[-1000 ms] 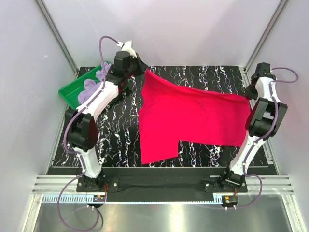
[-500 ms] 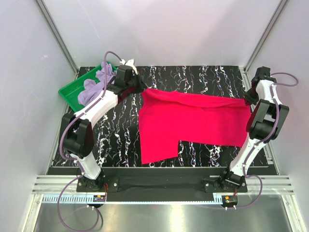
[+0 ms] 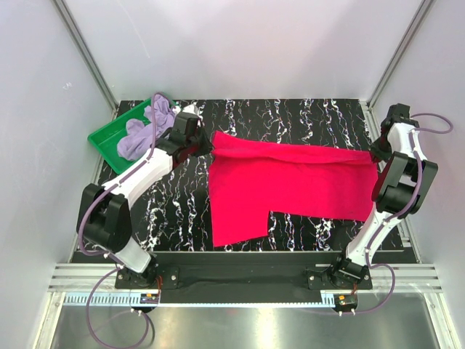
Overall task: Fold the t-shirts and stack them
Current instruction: Fold the tshirt
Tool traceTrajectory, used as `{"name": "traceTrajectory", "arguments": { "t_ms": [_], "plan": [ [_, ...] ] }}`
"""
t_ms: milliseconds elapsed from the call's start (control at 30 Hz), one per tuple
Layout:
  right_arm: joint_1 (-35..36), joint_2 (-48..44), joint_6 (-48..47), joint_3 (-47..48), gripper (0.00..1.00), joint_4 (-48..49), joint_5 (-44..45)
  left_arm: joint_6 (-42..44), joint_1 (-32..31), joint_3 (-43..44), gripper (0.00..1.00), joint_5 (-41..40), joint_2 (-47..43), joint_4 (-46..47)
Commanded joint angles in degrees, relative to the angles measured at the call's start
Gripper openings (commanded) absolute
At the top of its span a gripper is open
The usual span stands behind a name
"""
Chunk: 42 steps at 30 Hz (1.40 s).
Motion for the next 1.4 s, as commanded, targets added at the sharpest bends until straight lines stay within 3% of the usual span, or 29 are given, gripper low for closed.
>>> {"name": "traceTrajectory", "arguments": {
  "t_ms": [0, 233, 300, 333, 367, 433, 467, 567, 633, 767, 833, 1067, 1200, 1267, 1367],
  "plan": [
    [-0.20, -3.89, -0.30, 0.05, 0.00, 0.03, 3.22, -2.51, -0.47, -2.18, 0.00, -2.49, -3.41, -0.15],
    [-0.20, -2.93, -0.74, -2.41, 0.00, 0.82, 2.87, -1.37, -0.56, -2.28, 0.00, -1.18, -0.44, -0.23],
    [-0.20, -2.49, -1.09, -2.77, 0.07, 0.65, 3.22, -1.28, -0.56, -1.75, 0.13, -0.56, 0.36, -0.06],
    [-0.20, -2.31, -1.44, -2.85, 0.11, 0.30, 3.57, -1.28, -0.56, -1.83, 0.24, 1.18, 0.71, -0.06],
    [-0.20, -2.31, -1.45, -2.86, 0.16, 0.12, 4.01, -1.37, -0.64, -1.83, 0.42, 1.11, 0.71, -0.15],
    [-0.20, -2.40, -1.54, -2.59, 0.30, -0.23, 4.98, -1.02, -0.64, -2.45, 0.55, -0.19, 0.01, -0.15],
    [-0.20, -2.66, -2.06, -2.24, 0.34, -0.41, 4.81, 0.29, -0.64, -2.45, 0.66, -0.47, -1.12, 0.03],
    [-0.20, -3.71, -3.37, -0.66, 0.49, 0.38, 3.40, 5.02, -0.56, -0.70, 0.75, -2.92, -2.01, 0.82],
    [-0.20, -4.33, -4.69, 0.39, 0.60, 2.57, 0.16, 7.67, 0.06, 2.10, 0.76, -1.63, -0.79, 1.86],
    [-0.20, -3.02, -8.04, 3.12, 0.62, 6.44, -5.82, 13.92, 2.69, 7.47, 0.71, 6.97, 5.36, 5.91],
    [-0.20, -1.09, -8.48, 5.22, 0.60, 7.67, -8.28, 14.89, 4.80, 10.37, 0.58, 11.20, 10.71, 6.18],
    [-0.20, 6.73, -9.54, 13.31, 0.46, 4.70, -7.85, 17.17, 9.11, 23.02, 0.42, 17.10, 23.47, 3.55],
    [-0.20, 9.20, -8.31, 16.12, 0.42, 3.28, -6.80, 16.39, 9.38, 24.10, 0.49, 20.09, 26.29, 3.63],
    [-0.20, 10.43, -8.39, 16.48, 0.44, 3.02, -7.15, 15.16, 9.55, 23.57, 0.58, 20.27, 26.99, 4.77],
    [-0.20, 12.10, -8.92, 17.10, 0.48, 2.76, -6.01, 13.84, 9.73, 24.62, 0.62, 21.67, 29.09, 4.95]
  ]
}}
